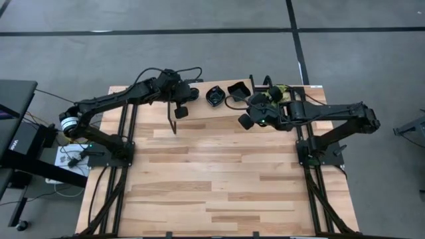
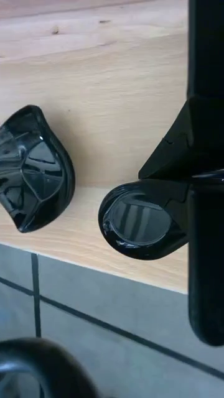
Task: Pick & Place Mini shaped plates
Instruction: Stack the black drop shaped plate on the black drop shaped plate on the shelf
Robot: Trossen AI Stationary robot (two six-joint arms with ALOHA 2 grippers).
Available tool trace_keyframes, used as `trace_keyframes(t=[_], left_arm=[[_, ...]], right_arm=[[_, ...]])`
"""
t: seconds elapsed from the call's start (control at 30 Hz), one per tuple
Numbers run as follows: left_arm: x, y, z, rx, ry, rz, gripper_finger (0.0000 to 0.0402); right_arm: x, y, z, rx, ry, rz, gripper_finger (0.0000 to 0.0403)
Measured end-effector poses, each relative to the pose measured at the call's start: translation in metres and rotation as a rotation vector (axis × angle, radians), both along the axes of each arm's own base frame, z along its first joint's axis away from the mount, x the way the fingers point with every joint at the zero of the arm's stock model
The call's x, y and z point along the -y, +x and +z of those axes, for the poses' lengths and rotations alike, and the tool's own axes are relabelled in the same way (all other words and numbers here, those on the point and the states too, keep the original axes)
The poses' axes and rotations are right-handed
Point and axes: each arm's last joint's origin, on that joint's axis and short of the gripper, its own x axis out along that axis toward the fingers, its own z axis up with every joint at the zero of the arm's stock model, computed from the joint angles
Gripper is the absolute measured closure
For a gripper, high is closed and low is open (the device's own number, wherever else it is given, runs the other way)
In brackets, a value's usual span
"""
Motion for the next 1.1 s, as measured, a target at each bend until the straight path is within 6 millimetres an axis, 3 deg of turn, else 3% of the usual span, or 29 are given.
trace_keyframes(t=[0.33, 1.1], left_arm=[[0.0042, 0.0044, -0.0075, -0.003, 0.083, 0.014, 0.0393], [0.0045, 0.0038, -0.0102, -0.012, 0.084, 0.016, 0.0379]], right_arm=[[0.0001, 0.0006, -0.0006, -0.005, -0.001, -0.001, 0.029], [0.0, 0.0004, -0.0009, -0.009, -0.001, -0.001, 0.029]])
